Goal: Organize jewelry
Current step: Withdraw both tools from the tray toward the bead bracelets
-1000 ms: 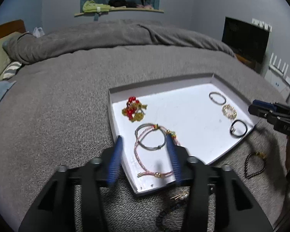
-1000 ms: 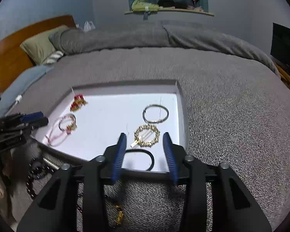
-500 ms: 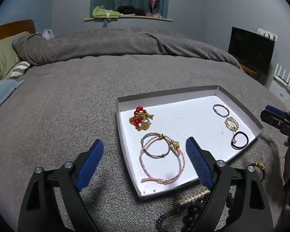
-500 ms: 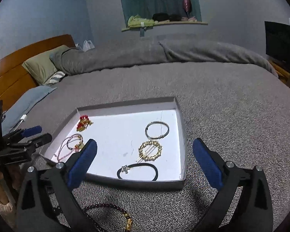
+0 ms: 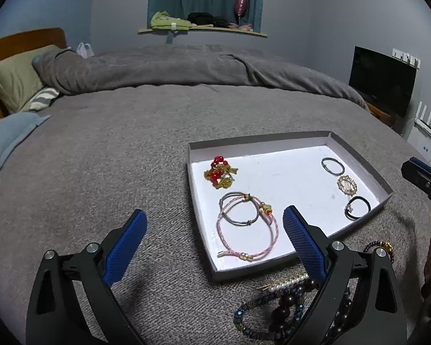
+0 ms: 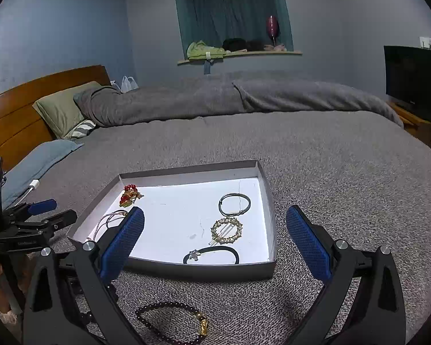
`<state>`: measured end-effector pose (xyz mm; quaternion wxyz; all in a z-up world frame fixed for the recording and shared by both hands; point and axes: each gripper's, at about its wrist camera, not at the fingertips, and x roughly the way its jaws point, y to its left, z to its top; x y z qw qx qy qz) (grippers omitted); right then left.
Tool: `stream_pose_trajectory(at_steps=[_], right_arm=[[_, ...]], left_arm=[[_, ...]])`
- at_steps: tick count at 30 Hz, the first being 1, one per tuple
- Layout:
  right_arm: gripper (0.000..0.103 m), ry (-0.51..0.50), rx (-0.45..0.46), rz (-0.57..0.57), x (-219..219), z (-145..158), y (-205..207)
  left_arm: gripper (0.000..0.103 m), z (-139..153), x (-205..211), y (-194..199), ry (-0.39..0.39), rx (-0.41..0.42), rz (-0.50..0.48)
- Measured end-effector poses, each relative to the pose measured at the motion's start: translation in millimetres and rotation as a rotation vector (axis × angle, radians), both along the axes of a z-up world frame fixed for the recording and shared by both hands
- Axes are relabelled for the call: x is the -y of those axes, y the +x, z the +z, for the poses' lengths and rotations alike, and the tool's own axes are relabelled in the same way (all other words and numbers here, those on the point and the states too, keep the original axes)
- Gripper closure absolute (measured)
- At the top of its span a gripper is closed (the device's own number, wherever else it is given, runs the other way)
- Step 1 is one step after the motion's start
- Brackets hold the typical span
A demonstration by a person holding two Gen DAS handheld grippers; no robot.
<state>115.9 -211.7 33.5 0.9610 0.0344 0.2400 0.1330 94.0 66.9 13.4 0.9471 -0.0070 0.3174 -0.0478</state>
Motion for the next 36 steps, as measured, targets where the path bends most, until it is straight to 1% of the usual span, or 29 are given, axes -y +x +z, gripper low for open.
stream_pose_trajectory(at_steps=[9, 16, 19, 22, 25, 29, 32, 34, 36], right_arm=[[0.005, 0.005, -0.020, -0.012, 8, -8, -18], [0.005, 0.005, -0.050, -0.003, 16, -17, -33], [0.005, 0.011, -0.062, 0.009, 17, -20, -39], [0.005, 0.003, -0.075, 0.026, 16, -24, -46], [0.005, -0.015, -0.085, 0.037, 13, -30, -53], [0.005, -0.019, -0.118, 0.050, 10, -40, -58], [0.005, -0.006, -0.156, 0.069, 6, -47, -57], [0.005, -0.020, -0.164, 0.065, 3, -51, -57], [0.005, -0.043, -0.173, 0.056, 1, -54, -56]], left_arm=[[0.008, 2, 2, -15, 0.036, 0.019, 0.027], [0.008, 2, 4, -35, 0.028, 0.022, 0.019], [0.008, -7, 4, -47, 0.009, -0.001, -0.003], [0.008, -15, 6, -58, 0.040, -0.025, -0.026], [0.008, -23, 5, -66, 0.070, -0.043, -0.022], [0.008, -32, -5, -67, 0.044, -0.083, -0.001], [0.008, -40, -8, -61, 0.067, -0.106, 0.021], [0.008, -43, -10, -57, 0.074, -0.119, 0.029], [0.008, -46, -12, -55, 0.043, -0.134, 0.021]])
